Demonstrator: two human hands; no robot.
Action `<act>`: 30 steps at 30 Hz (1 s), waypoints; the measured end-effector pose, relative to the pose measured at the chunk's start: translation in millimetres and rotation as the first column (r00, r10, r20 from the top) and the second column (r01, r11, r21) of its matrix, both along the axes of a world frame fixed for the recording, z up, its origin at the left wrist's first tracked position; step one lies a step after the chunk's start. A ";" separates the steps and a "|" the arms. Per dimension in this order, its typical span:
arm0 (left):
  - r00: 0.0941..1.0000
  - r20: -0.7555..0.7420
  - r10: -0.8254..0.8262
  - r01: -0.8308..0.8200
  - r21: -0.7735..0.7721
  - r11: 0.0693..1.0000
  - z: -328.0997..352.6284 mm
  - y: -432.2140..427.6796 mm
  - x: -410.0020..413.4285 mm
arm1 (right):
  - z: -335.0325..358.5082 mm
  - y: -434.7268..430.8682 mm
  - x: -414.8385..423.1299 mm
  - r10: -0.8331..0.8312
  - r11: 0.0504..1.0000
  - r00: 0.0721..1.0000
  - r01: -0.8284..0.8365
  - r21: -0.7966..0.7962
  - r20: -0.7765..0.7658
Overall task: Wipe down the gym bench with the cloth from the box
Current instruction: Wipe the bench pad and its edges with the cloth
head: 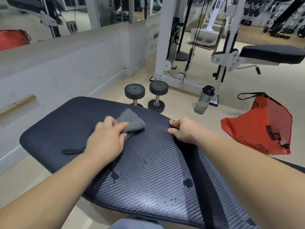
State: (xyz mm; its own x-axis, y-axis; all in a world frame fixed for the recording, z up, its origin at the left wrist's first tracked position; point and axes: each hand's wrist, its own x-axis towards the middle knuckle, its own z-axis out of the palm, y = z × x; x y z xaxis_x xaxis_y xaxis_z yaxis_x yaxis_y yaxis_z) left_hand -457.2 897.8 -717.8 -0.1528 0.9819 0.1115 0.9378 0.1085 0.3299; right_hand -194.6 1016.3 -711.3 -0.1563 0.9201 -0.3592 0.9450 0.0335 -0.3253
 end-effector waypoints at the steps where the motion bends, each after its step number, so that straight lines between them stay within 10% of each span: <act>1: 0.996 -0.057 0.064 -0.064 0.007 0.998 0.5 -3.7 0.9 | 0.2 -0.3 0.1 -0.004 1.000 1.000 0.004 -0.004 -0.003; 7: 0.896 0.076 -0.438 0.443 -0.075 0.893 12.6 -41.8 22.6 | 1.0 -5.9 -5.2 -0.044 0.999 0.999 0.044 0.015 -0.031; 13: 0.981 -0.158 0.116 -0.134 -0.105 0.985 16.8 -44.5 -5.2 | 25.4 -61.5 -19.8 0.103 0.929 0.988 -0.138 0.344 0.118; 19: 0.958 0.031 -0.284 0.284 -0.194 0.939 23.5 -89.8 5.9 | 33.0 -103.3 -40.3 0.280 0.950 0.956 -0.289 0.120 0.082; 25: 0.981 -0.193 0.033 -0.066 -0.171 0.983 21.7 -84.1 -15.4 | 29.9 -103.2 -48.4 0.225 0.967 0.969 -0.234 0.097 0.101; 30: 0.919 -0.038 -0.392 0.384 -0.130 0.914 15.4 -108.3 6.8 | 26.8 -103.0 -47.7 0.210 0.970 0.972 -0.220 0.103 0.105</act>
State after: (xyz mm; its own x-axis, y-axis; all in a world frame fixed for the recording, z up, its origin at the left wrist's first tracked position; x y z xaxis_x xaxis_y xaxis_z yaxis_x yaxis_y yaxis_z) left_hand -450.5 789.5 -702.4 0.2461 0.9692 -0.0111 0.9320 -0.2335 0.2771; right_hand -242.3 913.3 -684.5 -0.3257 0.9039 -0.2773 0.9375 0.2706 -0.2188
